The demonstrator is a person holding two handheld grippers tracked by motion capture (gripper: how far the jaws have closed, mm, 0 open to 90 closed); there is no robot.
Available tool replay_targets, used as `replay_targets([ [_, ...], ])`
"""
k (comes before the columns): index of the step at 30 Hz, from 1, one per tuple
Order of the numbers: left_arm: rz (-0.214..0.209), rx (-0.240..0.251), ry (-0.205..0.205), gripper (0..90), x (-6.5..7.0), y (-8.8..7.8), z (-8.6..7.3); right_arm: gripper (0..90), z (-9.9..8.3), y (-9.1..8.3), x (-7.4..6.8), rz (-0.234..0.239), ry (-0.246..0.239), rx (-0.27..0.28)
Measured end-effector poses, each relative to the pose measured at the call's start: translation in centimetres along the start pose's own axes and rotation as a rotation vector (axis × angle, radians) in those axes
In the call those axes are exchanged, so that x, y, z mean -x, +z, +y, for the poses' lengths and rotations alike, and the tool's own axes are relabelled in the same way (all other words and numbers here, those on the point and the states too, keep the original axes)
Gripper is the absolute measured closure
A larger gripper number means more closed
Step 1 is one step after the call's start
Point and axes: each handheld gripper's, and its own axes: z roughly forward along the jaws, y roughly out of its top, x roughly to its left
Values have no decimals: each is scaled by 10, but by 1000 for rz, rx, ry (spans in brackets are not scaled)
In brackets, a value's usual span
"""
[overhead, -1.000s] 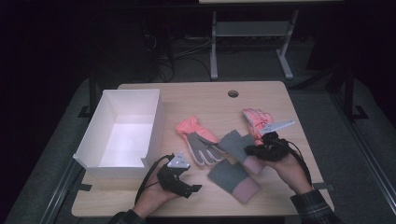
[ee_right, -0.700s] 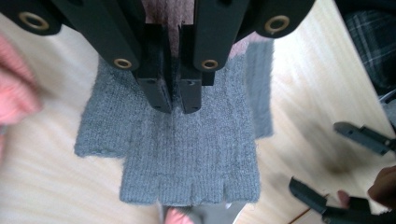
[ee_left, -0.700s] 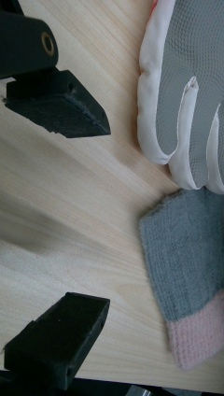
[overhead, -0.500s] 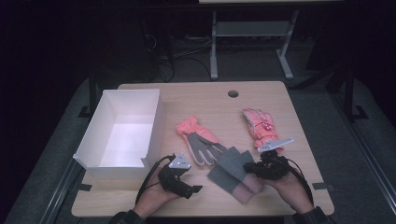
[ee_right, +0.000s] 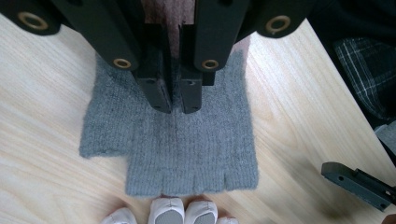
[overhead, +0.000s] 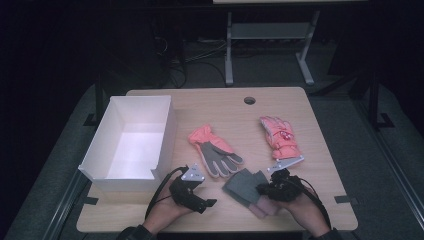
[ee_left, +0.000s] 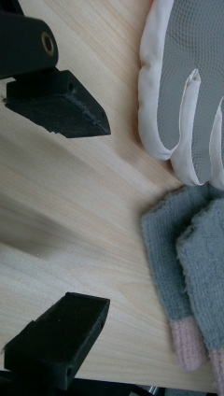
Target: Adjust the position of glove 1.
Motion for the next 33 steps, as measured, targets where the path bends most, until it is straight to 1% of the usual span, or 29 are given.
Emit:
replay_targets([
  [2, 1, 10, -13, 138, 0, 1, 0, 843, 2, 0, -1, 1, 6, 5],
  [5, 0, 11, -13, 138, 0, 2, 1, 843, 5, 1, -3, 1, 6, 8],
  [6, -1, 3, -5, 138, 0, 2, 1, 837, 6, 2, -4, 1, 7, 14],
  [7, -2, 5, -10, 138, 1, 3, 1, 832, 7, 3, -4, 4, 4, 15],
  [8, -3, 1, -8, 138, 2, 3, 1, 827, 7, 5, -4, 5, 6, 16],
  [9, -4, 1, -9, 138, 2, 4, 1, 812, 7, 6, -4, 6, -3, 11],
  [10, -5, 0, -7, 138, 2, 4, 1, 785, 7, 8, -5, 7, -3, 9],
  [11, -4, -1, -7, 138, 3, 4, 1, 785, 7, 8, -5, 8, -5, 14],
  [13, -3, 0, -5, 138, 2, 3, 1, 753, 6, 5, -4, 12, -8, 29],
  [14, -2, -3, -1, 138, 1, 3, 1, 752, 6, 2, -3, 12, -16, 49],
  [15, 0, -5, -1, 138, 0, 2, 0, 755, 5, 0, -1, 9, -13, 54],
  [16, -3, 4, -11, 139, 0, 2, 1, 798, 2, -7, 4, 1, -15, 69],
  [17, -3, 4, -11, 142, 0, 2, 1, 798, 2, -7, 4, 1, -15, 69],
  [18, -7, 3, -11, 142, 0, 1, 1, 821, 0, -11, 6, 1, -13, 75],
  [19, -10, 6, -12, 175, 0, 1, 1, 861, -5, -18, 13, -11, -26, 79],
  [20, -18, 3, -8, 175, 0, 0, 1, 861, -5, -18, 13, -11, -26, 79],
  [21, -20, 11, -11, 207, 1, -1, 1, 873, -8, -21, 17, -21, -28, 87],
  [22, -27, 12, -12, 264, 2, -2, 1, 880, -11, -26, 22, -32, -23, 89],
  [23, -36, 22, -11, 340, 3, -3, 1, 883, -14, -28, 25, -41, -22, 89],
  [24, -50, 24, -17, 443, 4, -4, 1, 884, -17, -31, 29, -57, -30, 90],
  [25, -66, 23, -21, 518, 7, -4, 2, 893, -21, -33, 32, -61, -16, 89],
  [26, -77, 18, -11, 679, 8, -4, 3, 897, -28, -34, 39, -69, -17, 78],
  [27, -91, 14, -6, 679, 10, -4, 4, 897, -28, -34, 39, -69, -17, 78],
  [29, -117, 4, -1, 823, 15, -1, 8, 898, -35, -34, 44, -77, -18, 64],
  [30, -130, 6, -1, 891, 19, 2, 10, 898, -39, -33, 46, -77, -21, 53],
  [31, -144, 2, -1, 897, 22, 4, 12, 898, -42, -31, 47, -72, -21, 41],
  [32, -151, -7, 6, 898, 25, 7, 13, 898, -44, -30, 48, -69, -39, 36],
  [33, -155, -21, 19, 898, 29, 12, 16, 898, -45, -29, 48, -67, -43, 31],
])
